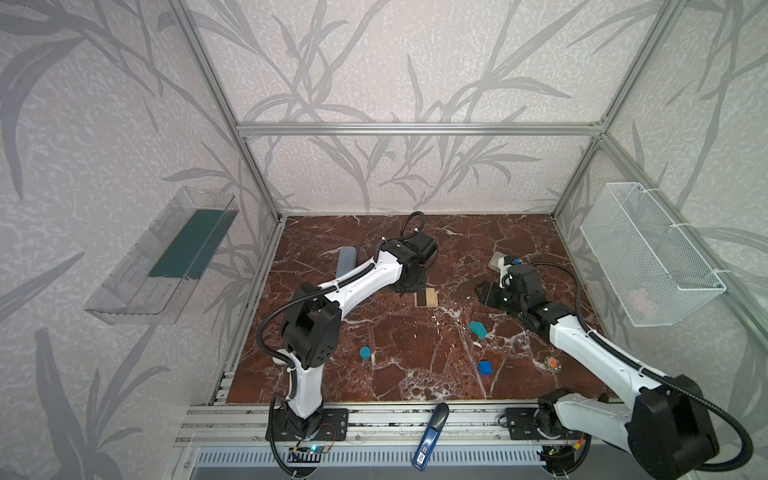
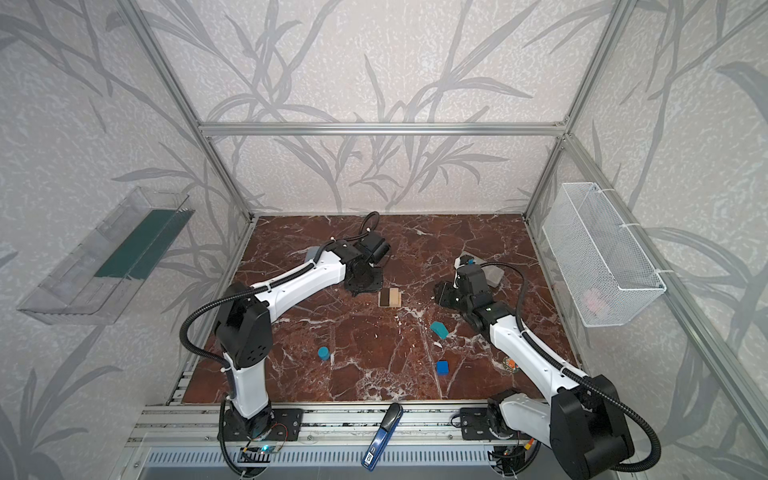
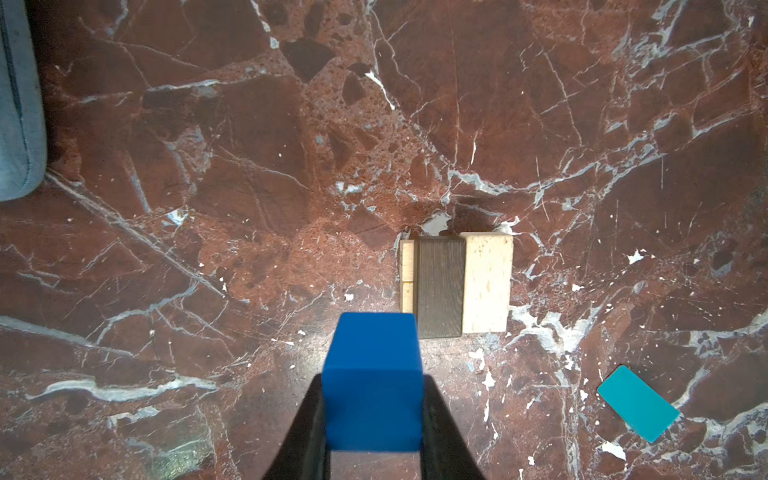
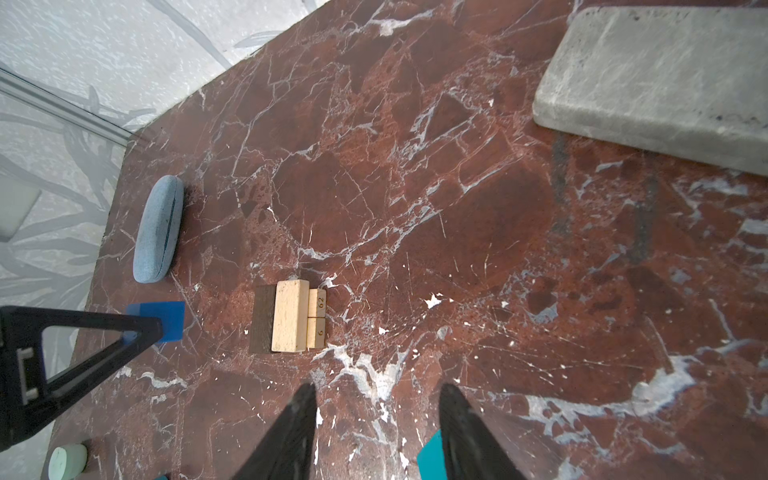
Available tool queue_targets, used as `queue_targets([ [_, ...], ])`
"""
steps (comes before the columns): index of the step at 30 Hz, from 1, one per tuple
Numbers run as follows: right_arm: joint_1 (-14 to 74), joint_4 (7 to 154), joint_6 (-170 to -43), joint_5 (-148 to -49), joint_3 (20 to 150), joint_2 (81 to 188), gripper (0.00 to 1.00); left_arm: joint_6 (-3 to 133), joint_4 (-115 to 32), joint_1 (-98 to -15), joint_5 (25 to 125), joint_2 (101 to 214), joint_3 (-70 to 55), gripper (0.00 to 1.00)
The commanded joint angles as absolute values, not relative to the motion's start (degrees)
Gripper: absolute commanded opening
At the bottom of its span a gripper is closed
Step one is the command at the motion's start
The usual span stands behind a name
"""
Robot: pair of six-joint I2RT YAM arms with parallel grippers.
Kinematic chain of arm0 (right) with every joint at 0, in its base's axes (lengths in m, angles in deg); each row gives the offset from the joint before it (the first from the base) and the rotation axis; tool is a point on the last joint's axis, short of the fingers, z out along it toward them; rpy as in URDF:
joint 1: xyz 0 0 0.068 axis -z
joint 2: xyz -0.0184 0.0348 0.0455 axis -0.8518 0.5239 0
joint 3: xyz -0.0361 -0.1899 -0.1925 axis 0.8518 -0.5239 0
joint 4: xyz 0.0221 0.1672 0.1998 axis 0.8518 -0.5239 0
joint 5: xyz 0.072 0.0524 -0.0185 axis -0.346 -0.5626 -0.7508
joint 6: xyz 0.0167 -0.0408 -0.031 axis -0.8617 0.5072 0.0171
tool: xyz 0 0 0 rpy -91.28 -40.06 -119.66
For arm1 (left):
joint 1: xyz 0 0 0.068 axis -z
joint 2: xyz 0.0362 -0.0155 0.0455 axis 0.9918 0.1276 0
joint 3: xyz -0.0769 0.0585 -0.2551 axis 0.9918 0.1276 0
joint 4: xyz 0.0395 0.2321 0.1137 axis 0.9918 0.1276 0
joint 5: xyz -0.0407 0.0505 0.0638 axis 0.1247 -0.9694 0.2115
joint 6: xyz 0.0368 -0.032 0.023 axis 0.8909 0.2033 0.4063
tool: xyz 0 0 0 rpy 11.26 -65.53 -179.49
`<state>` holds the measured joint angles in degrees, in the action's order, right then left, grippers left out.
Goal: Build the wood block tower
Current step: 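Carry the blue cube over the wooden stack with the left gripper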
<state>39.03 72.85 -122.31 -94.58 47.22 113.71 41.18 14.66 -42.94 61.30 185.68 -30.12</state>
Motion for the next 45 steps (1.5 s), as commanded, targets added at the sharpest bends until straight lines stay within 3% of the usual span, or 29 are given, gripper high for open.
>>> queue_targets([
  [1, 39.3, 72.6, -121.8, -94.7, 47.0, 112.6, 0.49, 41.3, 18.0, -42.3, 61.0, 187.3, -32.9, 0.00],
  [45, 40.4, 72.8, -121.0, -95.1, 46.3, 111.1, 0.49, 44.0, 21.6, -39.7, 63.3, 200.8, -44.2, 0.00],
])
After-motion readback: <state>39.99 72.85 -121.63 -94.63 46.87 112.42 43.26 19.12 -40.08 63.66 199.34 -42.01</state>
